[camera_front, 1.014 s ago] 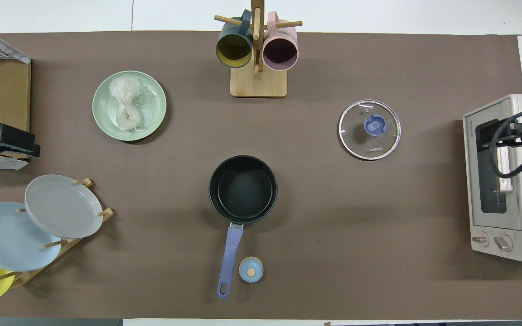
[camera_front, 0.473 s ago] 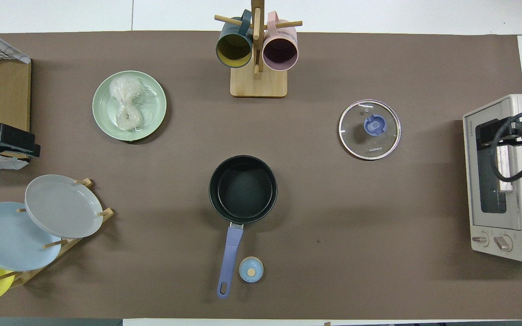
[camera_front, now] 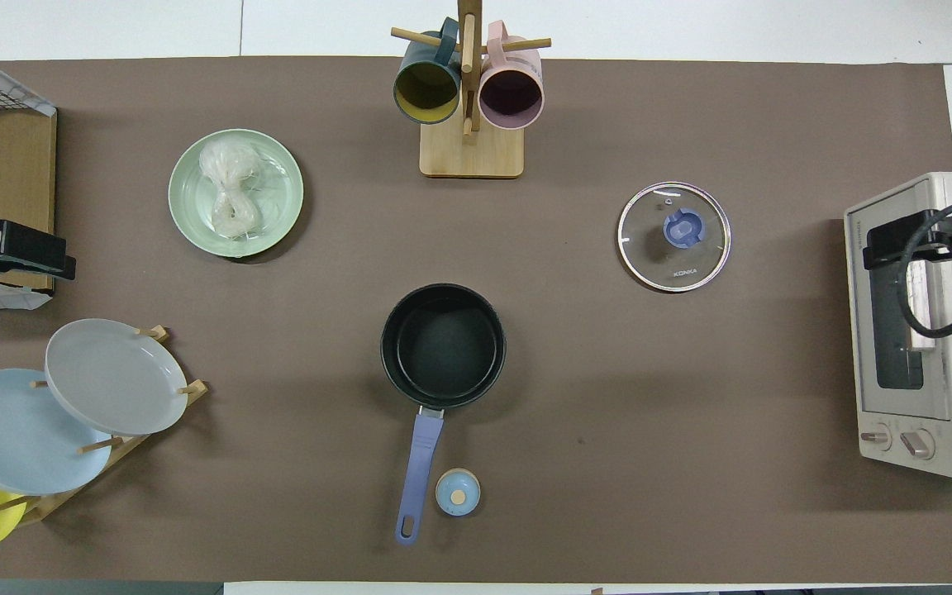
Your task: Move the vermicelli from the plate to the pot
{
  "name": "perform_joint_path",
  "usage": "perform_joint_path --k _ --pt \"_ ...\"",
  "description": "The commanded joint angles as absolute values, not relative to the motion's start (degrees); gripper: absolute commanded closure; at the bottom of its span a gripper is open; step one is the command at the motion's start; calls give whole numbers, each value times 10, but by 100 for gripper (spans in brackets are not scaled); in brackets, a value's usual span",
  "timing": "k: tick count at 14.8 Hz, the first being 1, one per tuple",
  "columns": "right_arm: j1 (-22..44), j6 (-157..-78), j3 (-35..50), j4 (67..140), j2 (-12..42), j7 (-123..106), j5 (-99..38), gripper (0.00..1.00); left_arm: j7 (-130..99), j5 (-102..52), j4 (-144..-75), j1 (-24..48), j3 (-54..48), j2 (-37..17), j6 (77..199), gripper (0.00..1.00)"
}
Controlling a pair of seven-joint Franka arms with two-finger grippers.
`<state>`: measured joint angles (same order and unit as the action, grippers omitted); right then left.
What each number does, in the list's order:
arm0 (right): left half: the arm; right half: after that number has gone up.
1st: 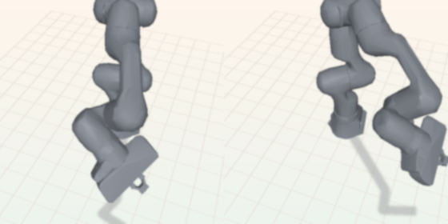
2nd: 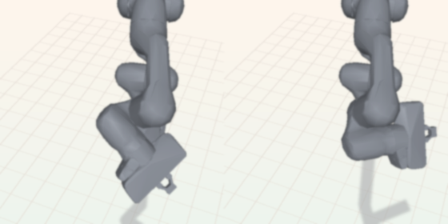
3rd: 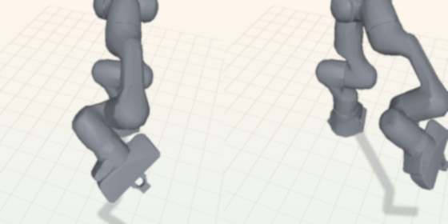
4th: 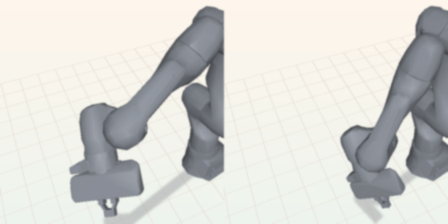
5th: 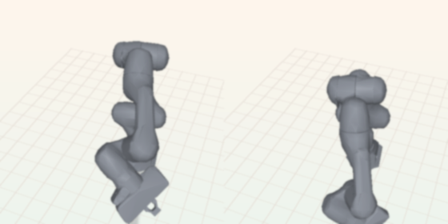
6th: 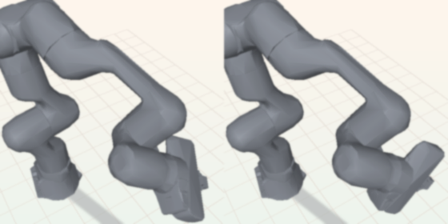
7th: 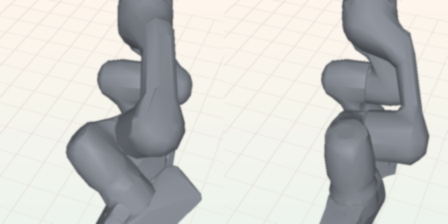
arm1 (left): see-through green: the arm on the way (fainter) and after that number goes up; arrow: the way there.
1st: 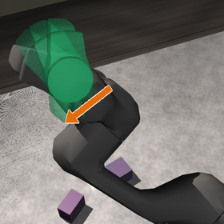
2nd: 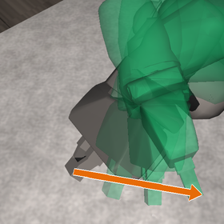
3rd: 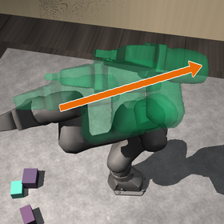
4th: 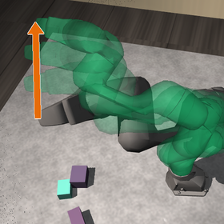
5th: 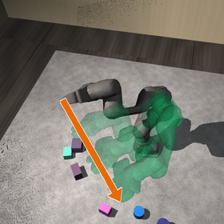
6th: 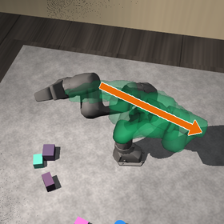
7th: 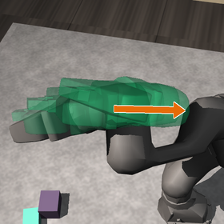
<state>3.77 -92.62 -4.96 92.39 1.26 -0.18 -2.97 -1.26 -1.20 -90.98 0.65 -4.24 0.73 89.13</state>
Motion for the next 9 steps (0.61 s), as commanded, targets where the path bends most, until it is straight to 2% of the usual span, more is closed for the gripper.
perform_joint_path --k 1,4,7,9 --pt "66 -986 -50 933 72 -14 -40 0 -20 -4 -914 27 -40 -24 934 0" --pt "86 -1049 -50 947 123 -11 -38 0 -20 -4 -910 29 -40 -76 975 0" --pt "103 -1167 -50 1011 128 -11 -39 0 -20 -4 -911 30 -41 -136 1040 0" --pt "108 -1185 -50 1011 156 -11 -39 0 -20 -4 -916 44 -40 -183 1108 0"
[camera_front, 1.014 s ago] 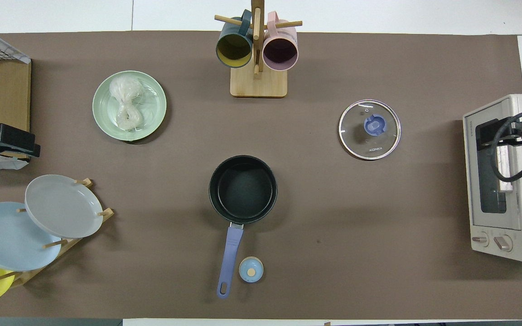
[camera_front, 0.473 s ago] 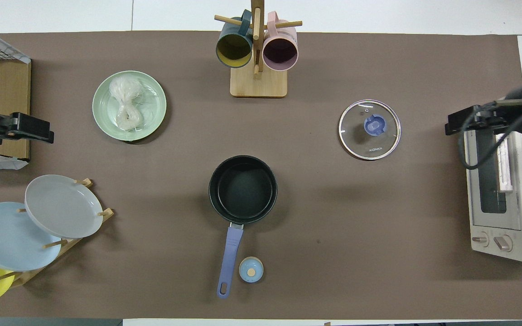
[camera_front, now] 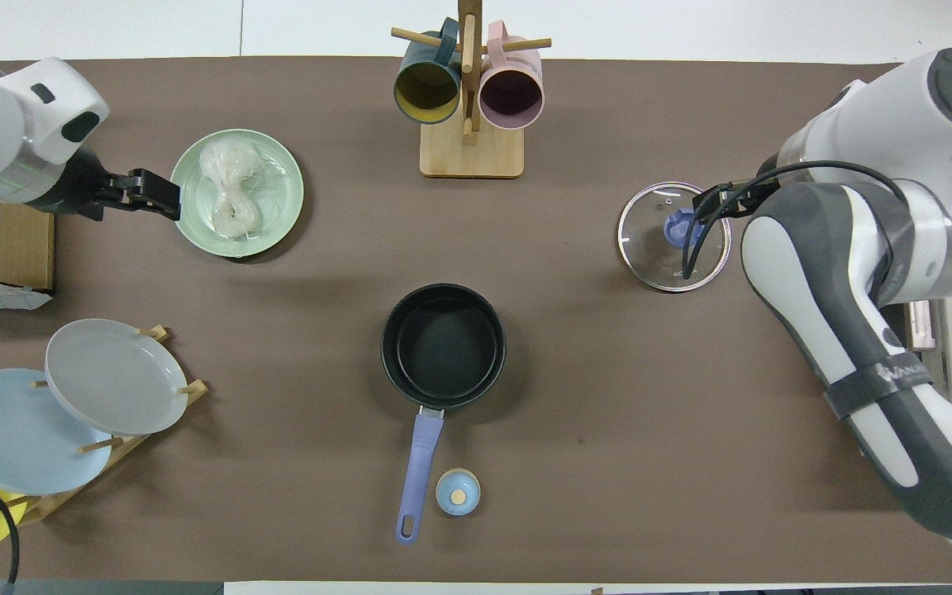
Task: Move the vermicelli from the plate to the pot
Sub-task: 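Reach the left gripper to the vermicelli while the right gripper reaches the lid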
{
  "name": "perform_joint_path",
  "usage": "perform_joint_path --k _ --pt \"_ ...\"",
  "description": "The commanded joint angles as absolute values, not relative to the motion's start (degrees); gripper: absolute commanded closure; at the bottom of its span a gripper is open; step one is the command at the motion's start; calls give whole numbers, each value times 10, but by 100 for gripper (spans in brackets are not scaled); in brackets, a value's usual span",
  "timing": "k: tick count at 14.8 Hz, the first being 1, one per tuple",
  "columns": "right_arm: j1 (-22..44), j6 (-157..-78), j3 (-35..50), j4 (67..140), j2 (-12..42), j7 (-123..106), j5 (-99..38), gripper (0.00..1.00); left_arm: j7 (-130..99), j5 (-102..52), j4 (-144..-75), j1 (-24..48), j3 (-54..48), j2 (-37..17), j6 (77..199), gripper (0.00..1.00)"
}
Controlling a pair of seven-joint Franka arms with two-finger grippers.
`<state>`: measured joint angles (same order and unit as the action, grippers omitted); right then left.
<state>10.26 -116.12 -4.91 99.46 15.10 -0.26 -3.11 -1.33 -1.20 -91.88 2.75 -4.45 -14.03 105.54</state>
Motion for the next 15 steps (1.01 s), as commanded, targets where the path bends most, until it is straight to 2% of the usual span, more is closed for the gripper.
perform_joint_path --k 1,6,8,12,13,14,15 --pt "110 -1188 -50 1011 168 -11 -43 0 -20 -4 -915 45 -40 -206 1136 0" --pt "129 -1236 -50 1009 207 -3 -39 0 -19 6 -887 62 -40 -314 1241 0" --pt "133 -1261 -50 1009 228 -4 -39 0 -18 18 -881 62 -40 -326 1246 0" --pt "127 -1267 -50 1010 231 -58 -38 0 -15 61 -882 60 -40 -335 1280 1" --pt "126 -1275 -50 1014 231 -61 -38 0 -15 62 -881 61 -40 -335 1279 13" --pt "126 -1279 -50 1019 230 -62 -38 0 -15 62 -881 62 -40 -335 1278 35" --pt "127 -1288 -50 1026 229 -65 -38 0 -15 62 -881 62 -40 -335 1277 67"
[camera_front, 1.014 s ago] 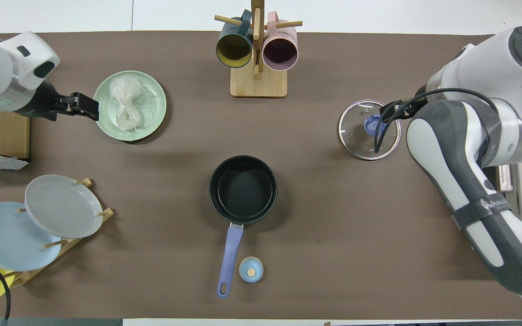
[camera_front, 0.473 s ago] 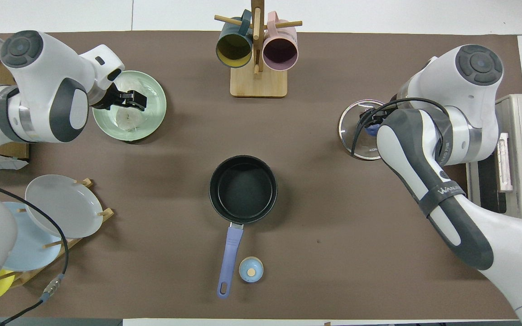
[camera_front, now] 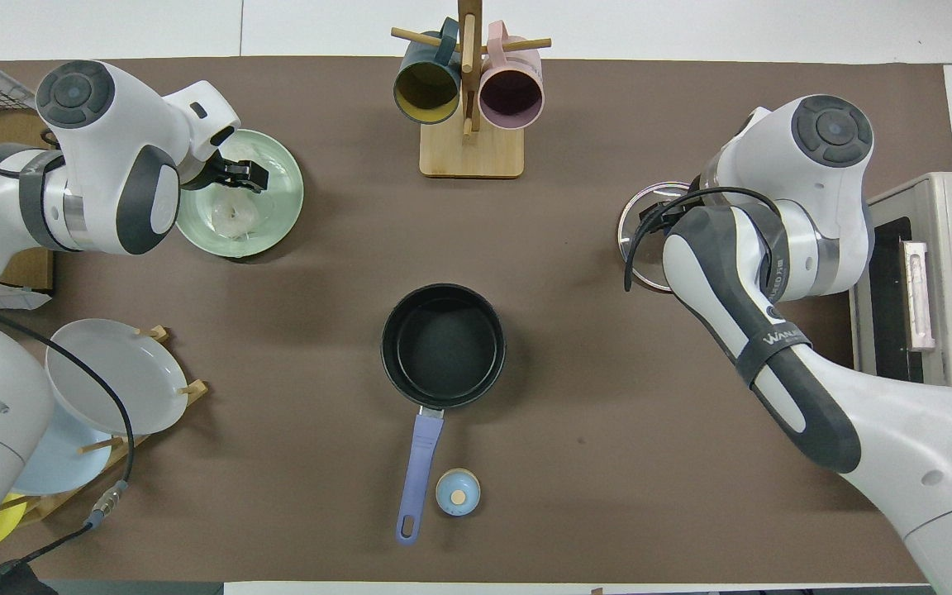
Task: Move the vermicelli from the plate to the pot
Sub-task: 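Reach the left gripper to the vermicelli while the right gripper reaches the lid, then grasp the white vermicelli on the green plate with the left gripper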
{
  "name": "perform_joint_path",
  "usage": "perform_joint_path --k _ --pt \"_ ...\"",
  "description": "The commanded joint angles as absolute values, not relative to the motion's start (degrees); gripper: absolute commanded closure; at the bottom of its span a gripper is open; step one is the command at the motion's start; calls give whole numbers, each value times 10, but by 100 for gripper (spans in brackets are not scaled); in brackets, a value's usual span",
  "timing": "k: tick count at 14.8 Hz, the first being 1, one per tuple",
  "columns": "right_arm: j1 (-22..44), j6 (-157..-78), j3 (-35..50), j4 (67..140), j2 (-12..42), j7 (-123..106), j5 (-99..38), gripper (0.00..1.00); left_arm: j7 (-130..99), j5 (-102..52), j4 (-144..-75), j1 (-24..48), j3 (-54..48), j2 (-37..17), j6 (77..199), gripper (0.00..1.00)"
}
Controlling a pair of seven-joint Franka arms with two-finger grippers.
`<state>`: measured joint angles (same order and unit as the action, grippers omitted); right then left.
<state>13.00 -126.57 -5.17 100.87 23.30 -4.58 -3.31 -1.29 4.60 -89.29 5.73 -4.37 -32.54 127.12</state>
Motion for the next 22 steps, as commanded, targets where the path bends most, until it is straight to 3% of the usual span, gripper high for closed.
perform_joint_path --k 1,2,6,9,14,18,20,22 --pt "127 -1303 -50 1034 230 -62 -39 0 -15 62 -881 62 -40 -335 1277 94" --pt "127 -1313 -50 1044 230 -66 -39 0 -13 62 -881 61 -40 -335 1275 100" --pt "123 -1313 -50 1048 229 -74 -41 0 -13 48 -836 76 -42 -331 1200 100" --pt "122 -1314 -50 1054 229 -74 -41 1 -18 -30 -785 78 -43 -277 1055 100" --pt "122 -1308 -50 1054 228 -75 -41 25 -144 -88 -791 128 -47 -158 927 100" --pt "120 -1304 -50 1052 228 -77 -41 45 -227 -106 -885 220 -47 -91 907 100" --pt "119 -1303 -50 1049 228 -81 -41 48 -264 -111 -980 266 -47 -57 1002 100" --pt "119 -1298 -50 1043 228 -81 -41 49 -281 -112 -1032 303 -47 -62 1061 100"
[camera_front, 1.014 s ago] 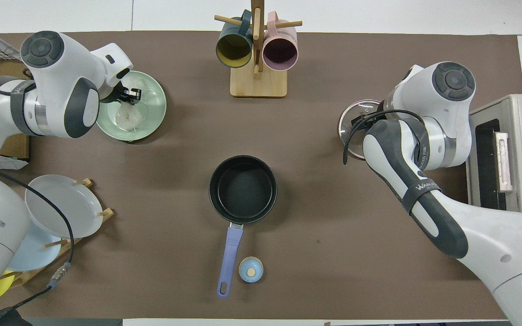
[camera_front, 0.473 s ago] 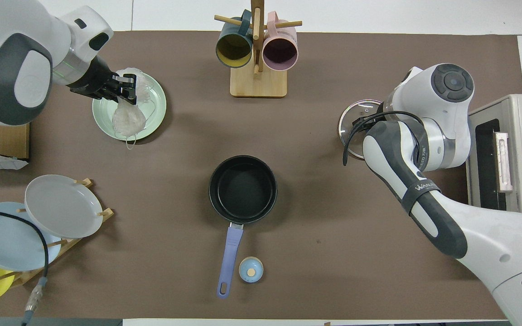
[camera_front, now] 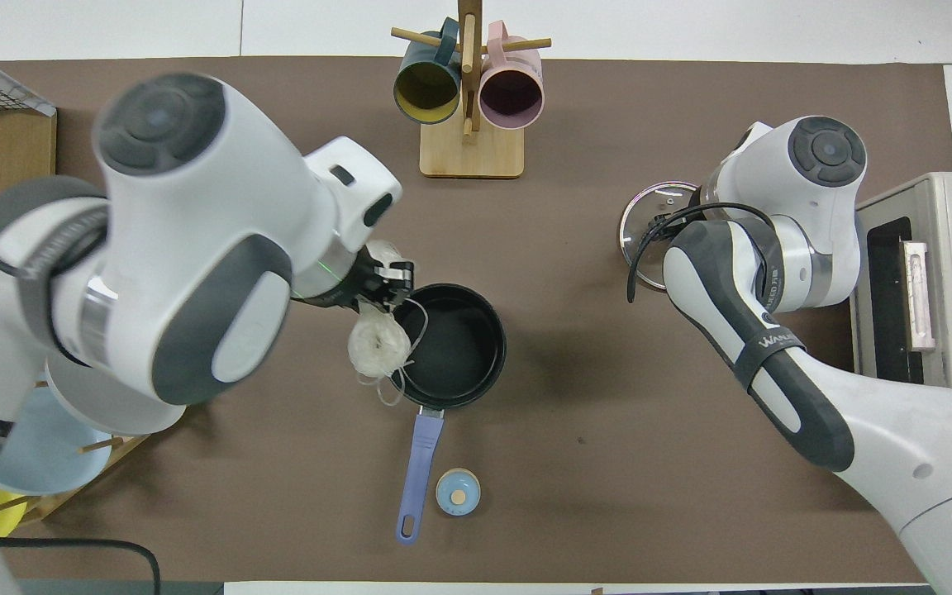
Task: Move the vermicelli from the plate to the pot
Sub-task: 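Carry the vermicelli over the black pot and release it inside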
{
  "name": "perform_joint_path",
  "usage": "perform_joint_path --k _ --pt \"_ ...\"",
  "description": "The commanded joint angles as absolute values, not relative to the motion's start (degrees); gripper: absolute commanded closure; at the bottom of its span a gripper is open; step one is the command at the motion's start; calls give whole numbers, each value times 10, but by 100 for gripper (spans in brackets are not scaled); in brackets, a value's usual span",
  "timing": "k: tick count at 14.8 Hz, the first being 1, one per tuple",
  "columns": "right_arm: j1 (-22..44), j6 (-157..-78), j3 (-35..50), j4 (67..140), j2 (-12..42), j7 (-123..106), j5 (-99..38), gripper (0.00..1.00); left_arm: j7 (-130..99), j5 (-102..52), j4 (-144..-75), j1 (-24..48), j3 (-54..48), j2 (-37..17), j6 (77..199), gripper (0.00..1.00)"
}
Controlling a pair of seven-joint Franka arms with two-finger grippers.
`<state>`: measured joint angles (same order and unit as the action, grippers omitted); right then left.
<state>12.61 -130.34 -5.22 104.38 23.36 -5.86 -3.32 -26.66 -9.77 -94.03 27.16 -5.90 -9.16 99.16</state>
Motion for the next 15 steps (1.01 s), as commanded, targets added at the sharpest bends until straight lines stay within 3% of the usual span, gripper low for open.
perform_joint_path --k 1,4,7,11,12,13,15 --pt "120 -1287 -50 1033 228 -81 -41 49 -288 -112 -1051 315 -47 -68 1094 100" --pt "128 -1232 -50 993 228 -76 -47 51 -292 -111 -1089 323 -47 -90 1168 100" --pt "132 -1184 -50 967 211 -76 -47 54 -301 -111 -1091 337 -46 -129 1209 100" --pt "135 -1086 -31 898 204 -26 -47 56 -287 -104 -1091 336 -45 -141 1230 100" --pt "137 -1064 -28 883 204 -6 -47 56 -283 -92 -1089 337 -44 -141 1229 58" --pt "138 -1049 -24 874 204 3 -47 57 -283 -76 -1085 337 -44 -139 1223 1" --pt "147 -1032 -18 864 203 21 -45 61 -280 -69 -1072 329 -39 -128 1194 0"
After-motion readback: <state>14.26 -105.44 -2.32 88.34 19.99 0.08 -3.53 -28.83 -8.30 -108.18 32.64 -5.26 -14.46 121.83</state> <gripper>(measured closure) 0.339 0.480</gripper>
